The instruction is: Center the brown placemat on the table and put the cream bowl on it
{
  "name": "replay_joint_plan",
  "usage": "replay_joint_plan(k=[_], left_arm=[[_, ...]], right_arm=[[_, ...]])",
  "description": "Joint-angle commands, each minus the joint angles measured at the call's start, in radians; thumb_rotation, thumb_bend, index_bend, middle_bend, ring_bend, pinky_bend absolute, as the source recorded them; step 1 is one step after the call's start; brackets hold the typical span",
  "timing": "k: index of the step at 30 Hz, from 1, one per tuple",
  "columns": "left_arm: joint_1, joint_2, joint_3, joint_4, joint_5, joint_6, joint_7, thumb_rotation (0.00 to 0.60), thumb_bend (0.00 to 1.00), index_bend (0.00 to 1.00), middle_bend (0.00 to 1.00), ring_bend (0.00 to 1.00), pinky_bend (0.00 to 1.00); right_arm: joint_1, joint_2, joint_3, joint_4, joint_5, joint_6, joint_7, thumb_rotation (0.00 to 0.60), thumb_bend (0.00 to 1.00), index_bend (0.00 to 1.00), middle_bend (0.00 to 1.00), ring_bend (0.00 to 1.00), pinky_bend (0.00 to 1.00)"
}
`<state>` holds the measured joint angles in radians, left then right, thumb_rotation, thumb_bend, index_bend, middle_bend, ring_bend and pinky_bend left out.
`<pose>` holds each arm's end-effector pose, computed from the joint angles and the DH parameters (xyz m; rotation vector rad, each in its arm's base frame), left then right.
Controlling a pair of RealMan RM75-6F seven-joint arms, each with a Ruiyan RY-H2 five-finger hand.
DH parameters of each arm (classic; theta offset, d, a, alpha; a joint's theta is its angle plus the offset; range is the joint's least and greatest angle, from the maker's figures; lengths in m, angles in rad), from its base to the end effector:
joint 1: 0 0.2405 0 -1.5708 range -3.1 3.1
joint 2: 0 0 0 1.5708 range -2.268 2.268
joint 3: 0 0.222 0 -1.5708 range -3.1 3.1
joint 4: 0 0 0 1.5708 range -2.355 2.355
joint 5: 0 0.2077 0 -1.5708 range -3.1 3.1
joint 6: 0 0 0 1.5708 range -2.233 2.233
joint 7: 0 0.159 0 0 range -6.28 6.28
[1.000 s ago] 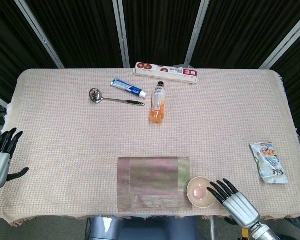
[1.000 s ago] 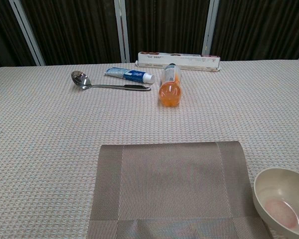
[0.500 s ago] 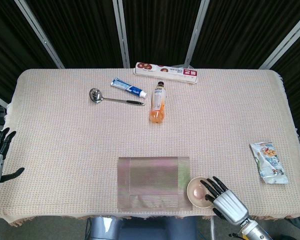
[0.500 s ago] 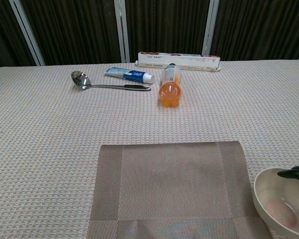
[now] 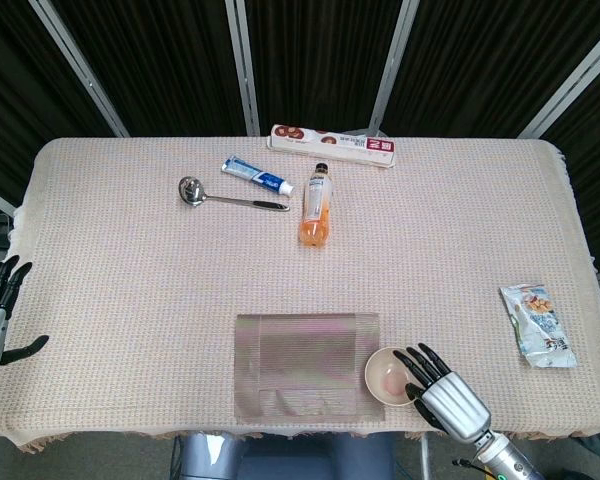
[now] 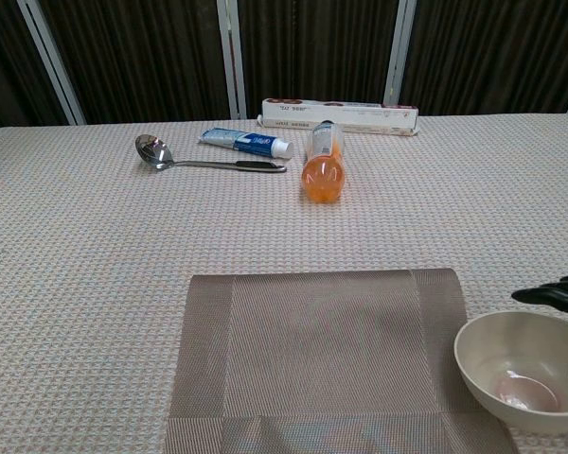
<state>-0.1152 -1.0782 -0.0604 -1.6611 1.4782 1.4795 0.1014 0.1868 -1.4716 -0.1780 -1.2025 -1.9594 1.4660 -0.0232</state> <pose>-0.2698 0.2032 0.1555 -1.4116 -0.8186 -0.8553 -0.2469 -0.1516 0.0131 2.0501 -0.7068 1.0161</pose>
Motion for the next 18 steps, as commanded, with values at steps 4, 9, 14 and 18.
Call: replay_joint_plan(k=[4, 9, 14, 18], left_arm=[[0.0, 0.0, -0.001, 0.0, -0.003, -0.001, -0.001, 0.6, 0.0, 0.0, 0.0, 0.0, 0.0], [0.0, 0.001, -0.002, -0.001, -0.005, 0.0, -0.002, 0.6, 0.0, 0.0, 0.0, 0.0, 0.0], [0.0, 0.002, -0.003, -0.001, -0.007, 0.0, -0.004, 0.6, 0.0, 0.0, 0.0, 0.0, 0.0], [0.0, 0.002, -0.005, -0.001, -0.01, 0.0, -0.006, 0.6, 0.0, 0.0, 0.0, 0.0, 0.0]], right_arm=[[0.007, 0.002, 0.064, -0.003, 0.031, 0.085, 0.075, 0.6, 0.59, 0.81, 0.0, 0.0, 0.0], [0.027, 0.032, 0.123, -0.029, 0.083, 0.103, 0.123, 0.6, 0.59, 0.82, 0.0, 0.0, 0.0], [0.051, 0.061, 0.18, -0.048, 0.136, 0.097, 0.145, 0.6, 0.59, 0.82, 0.0, 0.0, 0.0], [0.077, 0.077, 0.231, -0.054, 0.18, 0.083, 0.156, 0.6, 0.59, 0.82, 0.0, 0.0, 0.0]])
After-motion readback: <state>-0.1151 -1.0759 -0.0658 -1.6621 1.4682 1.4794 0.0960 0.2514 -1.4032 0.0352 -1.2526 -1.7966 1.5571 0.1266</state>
